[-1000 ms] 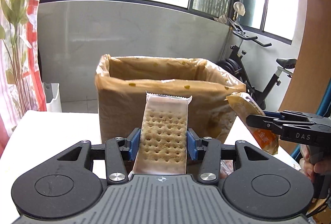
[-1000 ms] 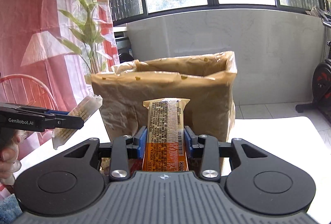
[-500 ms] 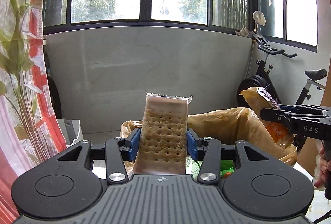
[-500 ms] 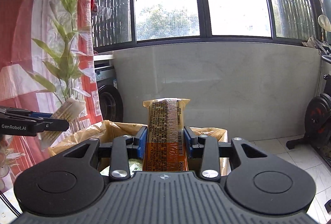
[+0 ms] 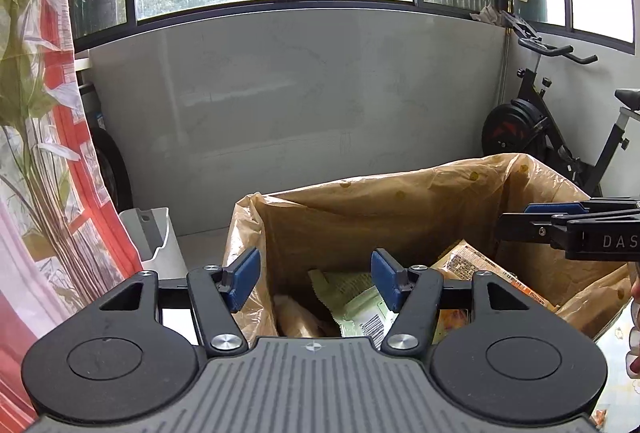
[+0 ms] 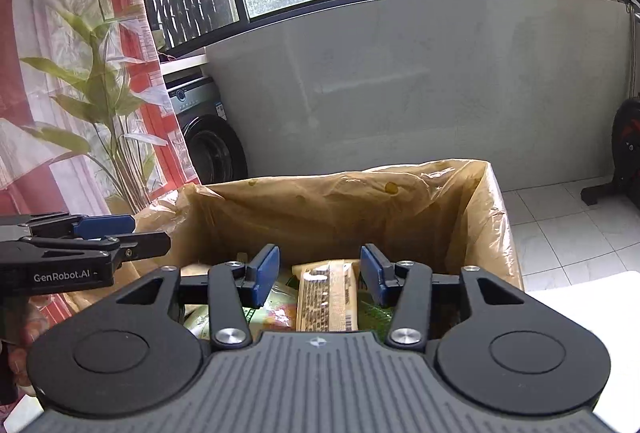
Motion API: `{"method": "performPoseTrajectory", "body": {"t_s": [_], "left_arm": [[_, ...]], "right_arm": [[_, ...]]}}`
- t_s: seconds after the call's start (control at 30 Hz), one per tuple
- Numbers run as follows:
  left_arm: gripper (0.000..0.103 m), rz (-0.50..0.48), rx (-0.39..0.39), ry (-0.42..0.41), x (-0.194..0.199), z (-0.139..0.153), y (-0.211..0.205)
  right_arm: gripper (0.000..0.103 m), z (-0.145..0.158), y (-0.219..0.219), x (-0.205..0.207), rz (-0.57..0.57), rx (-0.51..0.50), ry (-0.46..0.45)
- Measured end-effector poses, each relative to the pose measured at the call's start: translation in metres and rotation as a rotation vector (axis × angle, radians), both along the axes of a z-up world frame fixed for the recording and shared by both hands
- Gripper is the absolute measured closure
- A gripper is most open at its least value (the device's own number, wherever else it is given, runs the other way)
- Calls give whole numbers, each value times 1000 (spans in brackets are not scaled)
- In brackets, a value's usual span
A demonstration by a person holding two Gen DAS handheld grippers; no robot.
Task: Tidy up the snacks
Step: 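Lift the cracker packet and wafer bar over the box and release them inside, then grasp the red packet with the left tool while the right tool grasps the yellow bag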
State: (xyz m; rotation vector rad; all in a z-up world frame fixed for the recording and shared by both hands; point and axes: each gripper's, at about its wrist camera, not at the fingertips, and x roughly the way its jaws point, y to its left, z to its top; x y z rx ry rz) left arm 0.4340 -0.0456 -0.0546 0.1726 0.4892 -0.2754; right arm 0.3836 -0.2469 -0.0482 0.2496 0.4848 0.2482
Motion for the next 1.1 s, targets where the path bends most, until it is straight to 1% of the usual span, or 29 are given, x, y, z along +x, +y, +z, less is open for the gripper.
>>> {"method": "performPoseTrajectory", "body": {"t_s": [0.13, 0.4, 0.53, 0.63, 0.7, 0.77, 0.9, 0.93, 1.03, 1.1], "left_arm": [[39, -13, -73, 6, -9, 6, 17], [39, -23, -140, -25, -61, 22, 42], [39, -10, -158, -30, -94, 18, 55], [39, 4, -161, -25, -115, 9, 60], [39, 9, -163, -16, -126, 0, 61], [39, 16, -161, -1, -139, -12, 62], [39, 25, -170, 46, -158, -39, 64], [39, 26, -168, 64, -161, -45, 63], [39, 27, -160, 127, -168, -64, 62], [39, 25, -156, 148, -174, -73, 62]], "right_arm": [[48, 8, -7, -15, -2, 29, -34], [48, 22, -13, -67, 15, 6, -122], [48, 22, -15, -105, 26, -5, -158], [48, 14, -18, -136, 20, -32, -161], [48, 5, -20, -152, 12, -38, -141], [48, -9, -23, -168, 12, -40, -97], [48, -43, -26, -194, -11, -81, 19], [48, -54, -27, -202, -20, -92, 65], [48, -79, -30, -220, -43, -67, 172], [48, -89, -30, -231, -53, -34, 231]]}}
